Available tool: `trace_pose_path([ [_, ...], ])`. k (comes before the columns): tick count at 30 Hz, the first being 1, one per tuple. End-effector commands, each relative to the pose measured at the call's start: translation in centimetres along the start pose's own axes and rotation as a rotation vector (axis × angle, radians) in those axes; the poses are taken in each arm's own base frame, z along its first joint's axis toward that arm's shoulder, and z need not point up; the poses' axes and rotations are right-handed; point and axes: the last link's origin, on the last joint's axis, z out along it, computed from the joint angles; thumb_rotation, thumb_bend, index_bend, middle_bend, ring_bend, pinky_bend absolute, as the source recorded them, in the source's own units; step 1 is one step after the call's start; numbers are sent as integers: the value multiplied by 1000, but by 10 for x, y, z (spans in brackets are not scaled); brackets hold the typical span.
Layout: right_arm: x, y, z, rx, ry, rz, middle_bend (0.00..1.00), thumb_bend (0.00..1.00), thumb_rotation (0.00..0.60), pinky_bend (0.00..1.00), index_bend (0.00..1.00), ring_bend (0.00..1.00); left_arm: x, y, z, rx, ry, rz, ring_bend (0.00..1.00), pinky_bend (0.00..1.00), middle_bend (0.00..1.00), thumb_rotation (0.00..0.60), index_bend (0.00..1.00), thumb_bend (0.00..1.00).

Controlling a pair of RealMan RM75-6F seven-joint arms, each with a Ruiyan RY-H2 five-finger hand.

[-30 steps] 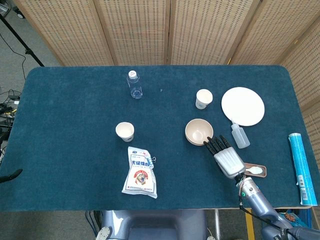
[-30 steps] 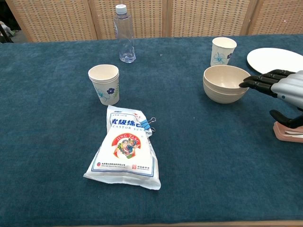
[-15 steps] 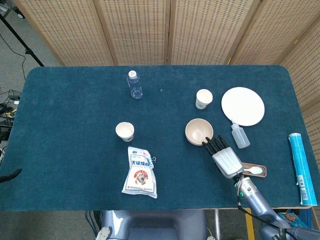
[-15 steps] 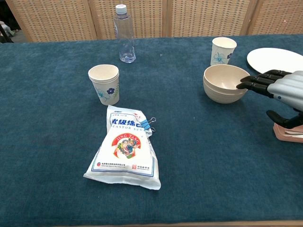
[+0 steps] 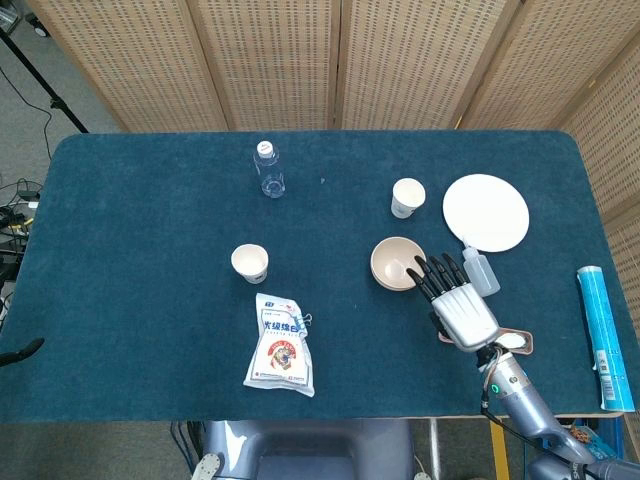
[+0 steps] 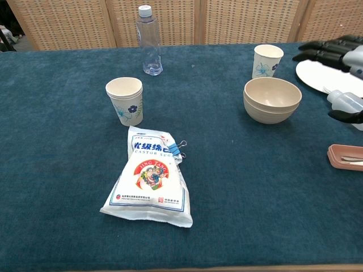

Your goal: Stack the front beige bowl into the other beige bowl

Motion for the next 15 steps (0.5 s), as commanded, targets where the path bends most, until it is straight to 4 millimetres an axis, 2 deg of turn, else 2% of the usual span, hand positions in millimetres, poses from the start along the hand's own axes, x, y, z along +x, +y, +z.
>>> trace_pose_path([
  [1,20,13,-18,-28,128,5,0,0,600,0,0,0,-1,2,-1,-7,-3,2,0,0,0,600,0,0],
  [4,24,22,-40,-37,194,33,0,0,600,0,0,0,-3,5,-3,-22,-6,6,0,0,0,600,0,0],
  [7,20,30,-65,-84,185,42,0,0,600,0,0,0,-4,9,-6,-38,-9,11,0,0,0,600,0,0],
  [15,10,35,-110,-189,186,129,0,0,600,0,0,0,-10,15,-11,-76,-17,27,0,0,0,600,0,0],
])
